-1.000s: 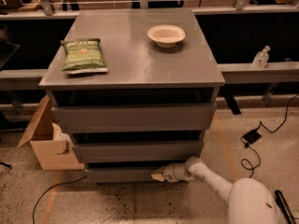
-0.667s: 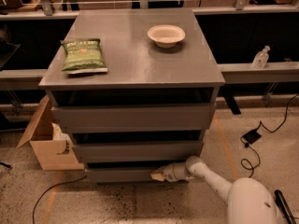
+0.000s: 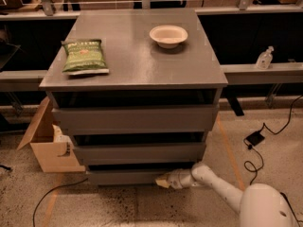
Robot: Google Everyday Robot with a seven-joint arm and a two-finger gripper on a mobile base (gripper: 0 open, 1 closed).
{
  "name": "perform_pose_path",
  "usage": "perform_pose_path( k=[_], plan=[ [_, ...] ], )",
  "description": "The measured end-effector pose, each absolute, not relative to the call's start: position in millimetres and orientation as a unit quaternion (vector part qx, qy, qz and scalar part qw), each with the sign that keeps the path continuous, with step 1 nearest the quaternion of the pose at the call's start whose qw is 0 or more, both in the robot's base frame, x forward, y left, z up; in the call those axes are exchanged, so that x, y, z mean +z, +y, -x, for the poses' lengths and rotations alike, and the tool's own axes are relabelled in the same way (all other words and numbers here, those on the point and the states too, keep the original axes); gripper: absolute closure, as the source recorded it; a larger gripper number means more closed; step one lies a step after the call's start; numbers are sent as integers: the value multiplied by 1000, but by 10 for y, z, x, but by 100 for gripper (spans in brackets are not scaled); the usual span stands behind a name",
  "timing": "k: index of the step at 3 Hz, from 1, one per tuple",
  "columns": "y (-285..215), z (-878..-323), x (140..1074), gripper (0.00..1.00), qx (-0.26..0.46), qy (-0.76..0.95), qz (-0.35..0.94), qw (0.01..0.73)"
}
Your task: Close bottom drawer
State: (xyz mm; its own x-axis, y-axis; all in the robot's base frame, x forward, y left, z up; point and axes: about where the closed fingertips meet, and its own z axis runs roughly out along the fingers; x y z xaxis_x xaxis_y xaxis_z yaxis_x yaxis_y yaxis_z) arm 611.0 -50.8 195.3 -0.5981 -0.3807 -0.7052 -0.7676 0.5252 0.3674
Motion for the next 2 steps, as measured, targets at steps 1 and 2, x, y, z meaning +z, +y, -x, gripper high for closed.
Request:
perform_pose_path(
  k=[1,2],
  plan=[
    [-942,-5578,1947,100,322,862,292,261],
    [-1157,-5253,1962,100,310,880,259,252]
  ],
)
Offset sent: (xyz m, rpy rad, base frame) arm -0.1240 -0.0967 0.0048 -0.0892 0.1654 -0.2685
